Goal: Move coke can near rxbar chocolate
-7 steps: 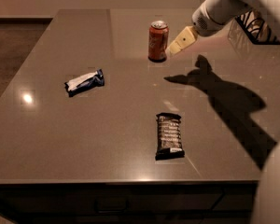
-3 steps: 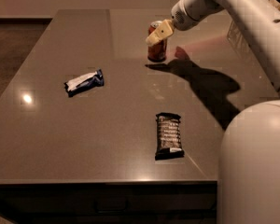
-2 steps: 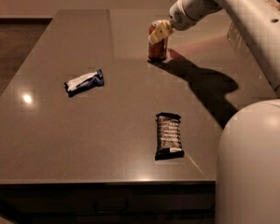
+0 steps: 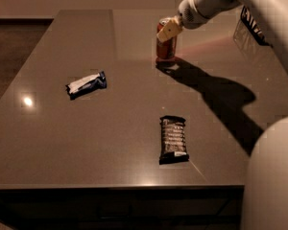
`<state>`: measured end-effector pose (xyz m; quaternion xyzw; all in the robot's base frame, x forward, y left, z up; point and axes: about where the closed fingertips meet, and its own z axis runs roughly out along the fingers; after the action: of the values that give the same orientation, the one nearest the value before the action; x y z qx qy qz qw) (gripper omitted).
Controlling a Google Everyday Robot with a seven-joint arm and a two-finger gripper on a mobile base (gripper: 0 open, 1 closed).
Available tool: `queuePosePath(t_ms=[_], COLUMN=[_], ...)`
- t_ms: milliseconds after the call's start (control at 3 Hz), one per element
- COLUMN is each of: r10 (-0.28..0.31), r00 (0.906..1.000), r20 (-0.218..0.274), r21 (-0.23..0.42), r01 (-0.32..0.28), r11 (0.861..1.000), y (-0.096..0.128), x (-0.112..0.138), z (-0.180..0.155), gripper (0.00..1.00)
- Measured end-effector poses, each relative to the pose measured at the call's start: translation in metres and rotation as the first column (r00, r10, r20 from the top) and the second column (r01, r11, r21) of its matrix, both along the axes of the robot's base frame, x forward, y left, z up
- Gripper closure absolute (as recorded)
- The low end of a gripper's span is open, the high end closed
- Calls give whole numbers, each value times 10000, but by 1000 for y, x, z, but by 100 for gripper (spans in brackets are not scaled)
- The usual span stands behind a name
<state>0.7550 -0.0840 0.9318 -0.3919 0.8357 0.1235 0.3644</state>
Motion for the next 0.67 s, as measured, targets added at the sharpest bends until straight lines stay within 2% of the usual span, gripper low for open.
queuePosePath(t_ms=[333,667], r10=[552,1458], r00=[9980,9869], r20=[316,688], r21=[-90,-234], r01=[-550,-1445], r11=[9984,9892], y=[-2,-1], x=[-37,-93], z=[13,26], gripper=[100,100])
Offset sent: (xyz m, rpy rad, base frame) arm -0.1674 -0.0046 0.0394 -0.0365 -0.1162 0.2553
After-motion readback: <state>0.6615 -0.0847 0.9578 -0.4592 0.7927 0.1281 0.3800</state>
